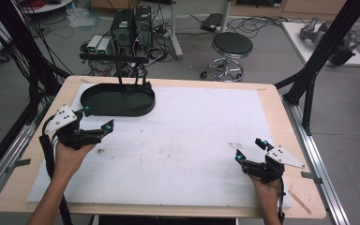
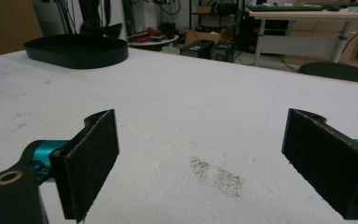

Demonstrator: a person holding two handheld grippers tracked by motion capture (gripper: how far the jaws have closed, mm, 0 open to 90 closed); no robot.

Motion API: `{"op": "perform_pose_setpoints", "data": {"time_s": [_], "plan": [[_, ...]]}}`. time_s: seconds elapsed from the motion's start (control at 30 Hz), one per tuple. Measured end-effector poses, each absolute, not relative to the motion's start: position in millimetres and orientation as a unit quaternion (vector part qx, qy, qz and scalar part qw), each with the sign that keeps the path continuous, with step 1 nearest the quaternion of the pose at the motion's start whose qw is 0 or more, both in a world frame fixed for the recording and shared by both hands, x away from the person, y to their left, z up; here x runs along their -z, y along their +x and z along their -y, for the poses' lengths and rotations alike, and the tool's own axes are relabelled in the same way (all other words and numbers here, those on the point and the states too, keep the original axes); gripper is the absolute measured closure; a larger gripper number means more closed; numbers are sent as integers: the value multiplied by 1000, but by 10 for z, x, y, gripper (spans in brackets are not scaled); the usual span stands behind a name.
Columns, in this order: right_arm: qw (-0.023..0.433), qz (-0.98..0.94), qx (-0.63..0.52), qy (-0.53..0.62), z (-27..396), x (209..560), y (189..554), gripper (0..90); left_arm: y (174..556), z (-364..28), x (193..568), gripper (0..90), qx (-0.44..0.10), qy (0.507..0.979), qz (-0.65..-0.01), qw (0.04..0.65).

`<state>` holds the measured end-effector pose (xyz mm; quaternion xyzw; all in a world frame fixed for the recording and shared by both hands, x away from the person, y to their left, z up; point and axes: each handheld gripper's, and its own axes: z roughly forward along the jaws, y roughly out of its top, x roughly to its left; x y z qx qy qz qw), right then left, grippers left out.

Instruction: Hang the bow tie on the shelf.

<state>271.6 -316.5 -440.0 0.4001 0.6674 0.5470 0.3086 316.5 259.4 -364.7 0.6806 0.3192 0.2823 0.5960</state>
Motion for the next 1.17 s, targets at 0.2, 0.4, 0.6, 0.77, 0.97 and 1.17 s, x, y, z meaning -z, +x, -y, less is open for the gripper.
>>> {"op": "perform_pose_setpoints", "data": {"time_s": [0.2,0.4,0.6,0.77,0.97,1.17], "plan": [[305,-668,-546,403,3161,4399,2709,102,3049,-2655,3775,167,-283,682,-330,588],[305,-668,-546,402,3159,4399,2710,102,2961,-2694,3893,167,-283,686,-328,584],[306,-669,-546,402,3158,4399,2711,102,2897,-2747,4015,167,-281,687,-339,577],[305,-669,-546,402,3157,4399,2711,102,2850,-2775,4094,167,-281,690,-347,570],[305,-668,-547,402,3154,4399,2711,102,2829,-2815,4150,167,-277,692,-355,564],[306,-666,-547,404,3162,4399,2711,102,2826,-2816,4151,167,-276,692,-355,564]]}}
